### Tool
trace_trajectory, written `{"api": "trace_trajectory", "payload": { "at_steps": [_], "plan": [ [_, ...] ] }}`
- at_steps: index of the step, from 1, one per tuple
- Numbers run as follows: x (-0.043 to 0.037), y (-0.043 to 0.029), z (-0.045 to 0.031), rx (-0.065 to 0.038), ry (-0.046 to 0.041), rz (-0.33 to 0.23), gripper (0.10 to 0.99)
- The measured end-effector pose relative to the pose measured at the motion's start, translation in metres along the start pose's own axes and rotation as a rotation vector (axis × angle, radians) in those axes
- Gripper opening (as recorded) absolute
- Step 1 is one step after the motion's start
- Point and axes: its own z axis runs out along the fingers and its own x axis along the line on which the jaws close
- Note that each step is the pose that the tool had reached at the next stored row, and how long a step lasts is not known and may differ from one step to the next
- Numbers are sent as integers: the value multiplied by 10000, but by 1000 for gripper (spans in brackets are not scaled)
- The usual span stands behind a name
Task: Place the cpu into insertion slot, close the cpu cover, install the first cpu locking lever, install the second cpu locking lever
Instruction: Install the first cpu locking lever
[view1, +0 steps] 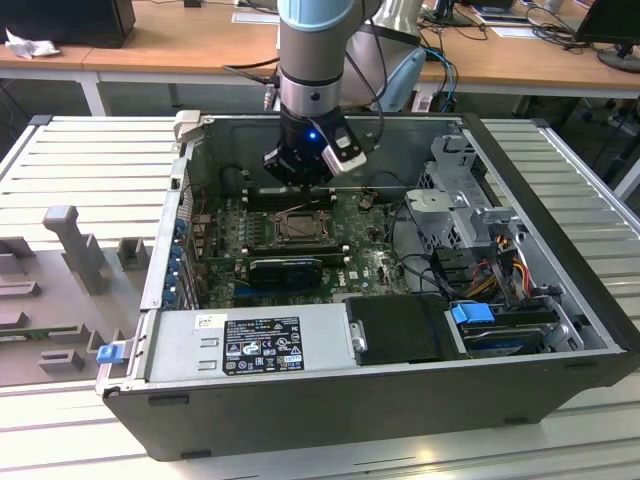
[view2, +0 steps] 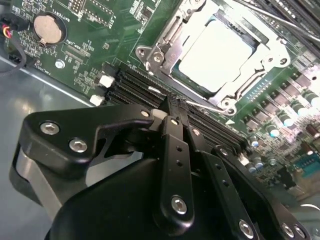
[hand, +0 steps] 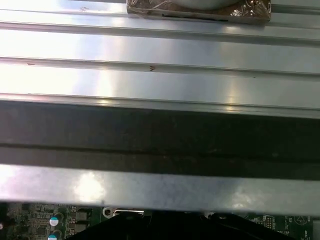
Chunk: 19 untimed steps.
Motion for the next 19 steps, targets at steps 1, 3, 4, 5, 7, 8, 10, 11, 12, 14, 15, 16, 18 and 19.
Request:
{"api": "trace_trajectory", "payload": {
  "at_steps": [1, 3, 4, 5, 7, 8, 10, 11, 12, 14, 15, 16, 18, 19],
  "plan": [
    [-8, -1, 12, -1, -1, 0, 106],
    [-30, -4, 41, 0, 0, 0, 106],
    [-43, -6, 51, 0, 0, -1, 106],
    [-50, -6, 58, 0, 0, 0, 106],
    [-54, -8, 73, 0, -1, 1, 106],
    [-54, -9, 82, 0, -1, 2, 106],
    [-54, -10, 91, 1, 0, 0, 106],
    [-54, -10, 94, 2, 0, 1, 106],
    [-55, -10, 99, 7, 0, 0, 106],
    [-56, -12, 110, 32, 1, -2, 106],
    [-56, -12, 115, 45, 2, -2, 106],
    [-55, -13, 122, 62, 2, -1, 106],
    [-58, -14, 128, 114, 7, 0, 106],
    [-60, -14, 130, 149, 7, -2, 106]
  ]
}}
